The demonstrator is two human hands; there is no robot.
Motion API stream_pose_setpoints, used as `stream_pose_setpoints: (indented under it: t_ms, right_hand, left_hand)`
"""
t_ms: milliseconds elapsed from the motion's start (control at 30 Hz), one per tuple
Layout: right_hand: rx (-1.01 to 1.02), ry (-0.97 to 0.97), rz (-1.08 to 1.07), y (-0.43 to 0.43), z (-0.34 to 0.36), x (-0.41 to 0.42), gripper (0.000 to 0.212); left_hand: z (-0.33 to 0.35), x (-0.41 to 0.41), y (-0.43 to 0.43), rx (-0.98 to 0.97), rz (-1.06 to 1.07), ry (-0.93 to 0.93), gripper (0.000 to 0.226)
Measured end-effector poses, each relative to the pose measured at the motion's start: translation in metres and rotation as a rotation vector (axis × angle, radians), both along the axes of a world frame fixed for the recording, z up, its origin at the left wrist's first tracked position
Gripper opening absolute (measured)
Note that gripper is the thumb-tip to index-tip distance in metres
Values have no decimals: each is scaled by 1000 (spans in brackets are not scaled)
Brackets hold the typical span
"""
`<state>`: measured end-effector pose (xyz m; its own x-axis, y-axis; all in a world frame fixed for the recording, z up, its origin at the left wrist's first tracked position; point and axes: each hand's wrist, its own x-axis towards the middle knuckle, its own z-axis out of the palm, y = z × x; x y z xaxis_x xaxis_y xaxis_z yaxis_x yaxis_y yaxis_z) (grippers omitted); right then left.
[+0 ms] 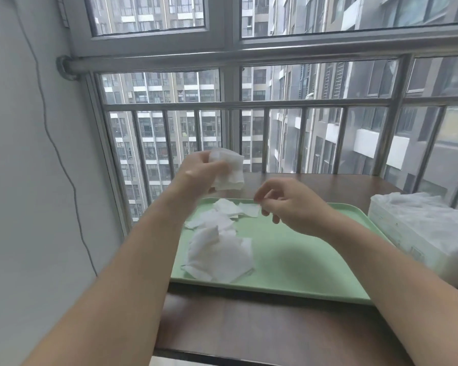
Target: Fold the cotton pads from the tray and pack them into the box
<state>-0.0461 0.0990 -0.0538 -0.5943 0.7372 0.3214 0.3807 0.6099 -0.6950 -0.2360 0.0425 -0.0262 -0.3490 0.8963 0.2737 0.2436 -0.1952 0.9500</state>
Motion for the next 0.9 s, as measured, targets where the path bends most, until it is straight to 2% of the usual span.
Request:
stream_pose_setpoints:
  t_ms: [100, 167, 267, 433, 667, 767, 833, 900]
  right_hand:
    - [-116, -78, 220, -16, -1, -16, 35]
    - [-119, -160, 300, -23, -3, -26, 42]
    - [-40, -264, 315, -27, -7, -38, 45]
    - [-60, -324, 330, -37, -7, -48, 38]
    - [-17, -114, 175, -31, 13, -27, 15]
    - [-15, 37, 93, -17, 20, -7, 15]
    - [-149, 223, 106, -7, 20, 6, 14]
    - [-382, 474, 195, -1, 18, 17, 27]
  left_hand:
    - [9, -10, -6, -83, 2, 2, 11]
    - [10, -14, -13, -95, -14, 2, 15]
    - [0, -22, -22, -93, 3, 1, 16]
    - [-14, -25, -36, -117, 30, -32, 11]
    - [-18, -25, -47, -58, -17, -149, 18]
    - [-17, -18, -45, -74, -60, -167, 24]
    - [-18, -8, -38, -88, -68, -142, 28]
    - [-21, 4, -29, -101, -78, -93, 29]
